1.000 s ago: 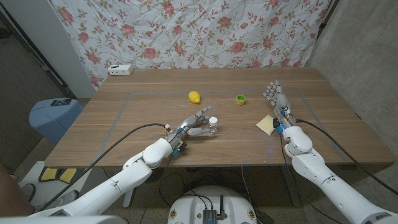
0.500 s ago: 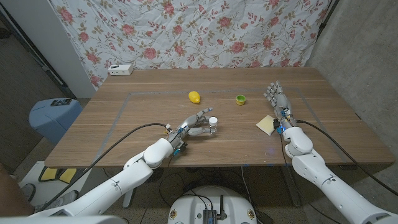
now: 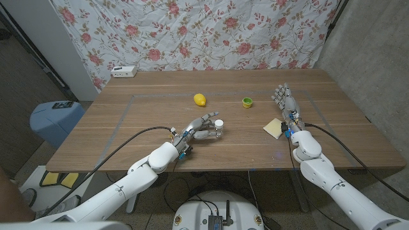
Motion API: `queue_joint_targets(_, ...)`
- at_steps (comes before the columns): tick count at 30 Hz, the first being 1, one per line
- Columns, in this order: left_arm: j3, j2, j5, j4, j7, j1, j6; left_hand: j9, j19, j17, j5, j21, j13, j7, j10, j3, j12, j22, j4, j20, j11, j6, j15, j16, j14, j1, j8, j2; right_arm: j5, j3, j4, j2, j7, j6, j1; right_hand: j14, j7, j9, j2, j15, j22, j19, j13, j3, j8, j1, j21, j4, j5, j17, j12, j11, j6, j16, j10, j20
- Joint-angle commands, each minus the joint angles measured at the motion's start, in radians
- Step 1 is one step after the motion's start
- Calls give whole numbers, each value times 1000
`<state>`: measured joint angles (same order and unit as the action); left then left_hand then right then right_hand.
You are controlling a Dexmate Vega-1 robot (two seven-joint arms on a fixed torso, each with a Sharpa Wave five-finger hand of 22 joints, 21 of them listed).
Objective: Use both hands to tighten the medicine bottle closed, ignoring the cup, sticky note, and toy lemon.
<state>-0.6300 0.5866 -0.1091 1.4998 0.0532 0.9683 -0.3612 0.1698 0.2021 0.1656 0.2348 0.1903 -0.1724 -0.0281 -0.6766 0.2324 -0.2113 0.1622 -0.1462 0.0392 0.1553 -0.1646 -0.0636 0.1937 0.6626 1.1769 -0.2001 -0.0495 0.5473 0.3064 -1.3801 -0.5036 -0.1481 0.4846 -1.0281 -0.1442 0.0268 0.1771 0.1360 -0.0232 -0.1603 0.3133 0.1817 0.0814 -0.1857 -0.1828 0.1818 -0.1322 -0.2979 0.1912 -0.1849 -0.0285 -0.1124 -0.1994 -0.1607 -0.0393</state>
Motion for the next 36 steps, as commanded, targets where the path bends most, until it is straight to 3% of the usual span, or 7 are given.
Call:
queue_joint_targets(1,1,-2,3,-5,4,-4,-2,3,19,2,-8,2,-1,24,-27,-5,0,3,-2,149,-3,-15,-153,7,27,20,0,8,-3,-1,1,5,-6,4,-4,-4,4,2,0,4,-4,5,1,4,-2,4,3,-2,-8,2,-3,2,-6,2,-3,-11)
queue_joint_targets(15,8,-2,2,1,17,-1,4,4,38,2,-25,2,-3,54,-56,1,4,3,-5,150,-2,-42,-156,5,65,54,3,36,0,4,12,7,4,0,7,-3,5,2,0,3,-4,5,1,5,-3,6,3,-2,-8,1,-3,1,-7,2,-3,-12)
queue_joint_targets(31,17,2,2,26,31,2,19,4,42,0,-35,-1,-5,63,-66,-4,8,4,-1,154,-8,-55,-152,1,77,58,6,41,6,10,6,-3,14,-26,15,1,0,2,0,17,-4,5,1,7,-2,7,3,-1,-9,1,-4,-2,-6,4,-3,-16)
queue_joint_targets(33,17,2,2,30,32,1,23,4,43,0,-36,-1,-5,62,-66,-4,9,4,-1,155,-12,-56,-152,-1,77,58,6,42,7,10,5,-4,14,-29,16,1,-6,2,0,21,-4,5,1,8,-1,7,3,-1,-9,1,-4,-2,-5,4,-3,-15)
queue_joint_targets(36,18,1,3,37,33,-1,28,4,45,-1,-38,-1,-5,61,-70,-4,9,4,-2,159,-6,-62,-152,-3,78,60,5,42,10,10,7,-4,17,-29,17,1,-38,2,0,26,-4,7,1,9,-4,8,4,-1,-9,1,-4,-2,-11,4,-3,-20)
